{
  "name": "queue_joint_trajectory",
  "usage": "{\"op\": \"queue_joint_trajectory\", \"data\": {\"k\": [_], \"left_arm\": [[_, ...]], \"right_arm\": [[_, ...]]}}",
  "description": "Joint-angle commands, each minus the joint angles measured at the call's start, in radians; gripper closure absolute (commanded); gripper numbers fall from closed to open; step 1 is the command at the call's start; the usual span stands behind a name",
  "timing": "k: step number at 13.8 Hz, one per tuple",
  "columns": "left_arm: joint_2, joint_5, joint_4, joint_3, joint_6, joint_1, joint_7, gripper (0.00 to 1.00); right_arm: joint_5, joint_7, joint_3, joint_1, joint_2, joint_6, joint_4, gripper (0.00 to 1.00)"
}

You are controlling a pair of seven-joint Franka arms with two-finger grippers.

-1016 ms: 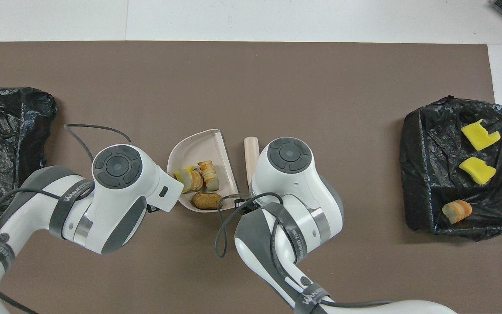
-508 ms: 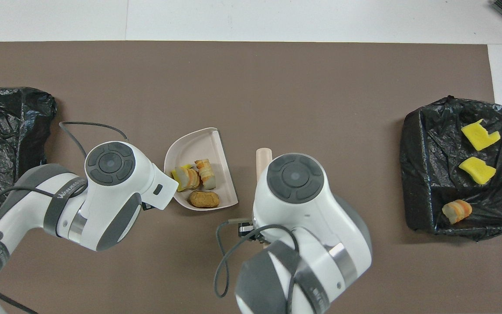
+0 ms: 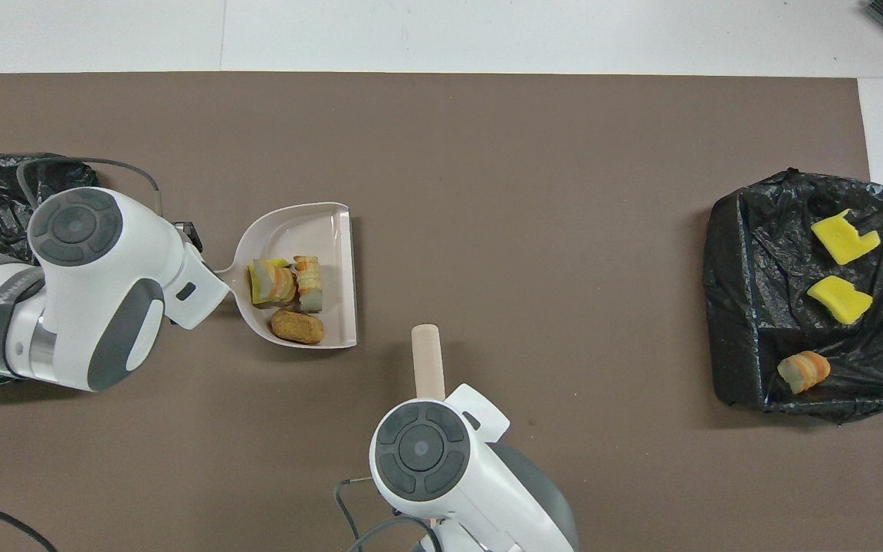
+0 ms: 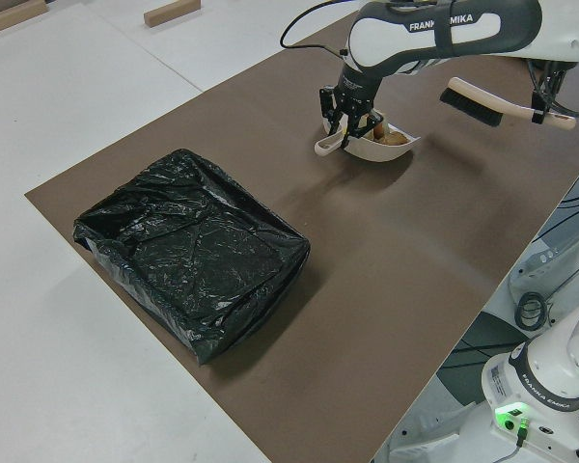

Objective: Sweep and dump trash in bin

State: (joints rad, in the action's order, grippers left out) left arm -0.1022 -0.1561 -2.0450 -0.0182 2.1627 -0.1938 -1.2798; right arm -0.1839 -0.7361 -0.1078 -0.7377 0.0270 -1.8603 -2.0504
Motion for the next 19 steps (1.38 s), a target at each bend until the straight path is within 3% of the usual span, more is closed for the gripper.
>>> {"op": "queue_joint_trajectory", "data": {"k": [1,4,5,6,7,12,15,19], "left_arm": [[0.001,-0.014,0.077,-0.008,-0.055,0.071,-0.126,1.0],[0.009,-0.013,0.167,-0.008,-0.119,0.158,-0.287,1.0],[0.003,-0.008,0.195,-0.008,-0.135,0.193,-0.34,1.0],[0.001,-0.007,0.206,-0.008,-0.135,0.23,-0.381,1.0],[0.001,-0.003,0.215,-0.008,-0.135,0.267,-0.419,1.0],[-0.023,-0.003,0.298,-0.008,-0.155,0.427,-0.573,1.0],[-0.05,0.01,0.354,-0.008,-0.153,0.543,-0.609,1.0],[-0.099,-0.002,0.434,-0.008,-0.135,0.612,-0.676,1.0]], "right_arm": [[0.012,-0.089,0.0,-0.06,0.014,-0.071,-0.047,1.0],[0.012,-0.129,0.0,-0.1,0.036,-0.186,-0.117,1.0],[0.012,-0.132,0.0,-0.1,0.036,-0.171,-0.116,0.92],[0.012,-0.135,0.002,-0.101,0.036,-0.151,-0.111,0.37],[0.012,-0.141,0.002,-0.1,0.036,-0.14,-0.102,0.0],[0.07,-0.097,0.011,-0.045,0.017,0.08,0.056,0.0],[0.072,-0.023,0.013,0.035,-0.013,0.176,0.146,0.0],[0.075,0.16,0.016,0.167,-0.015,0.317,0.295,0.0]]}}
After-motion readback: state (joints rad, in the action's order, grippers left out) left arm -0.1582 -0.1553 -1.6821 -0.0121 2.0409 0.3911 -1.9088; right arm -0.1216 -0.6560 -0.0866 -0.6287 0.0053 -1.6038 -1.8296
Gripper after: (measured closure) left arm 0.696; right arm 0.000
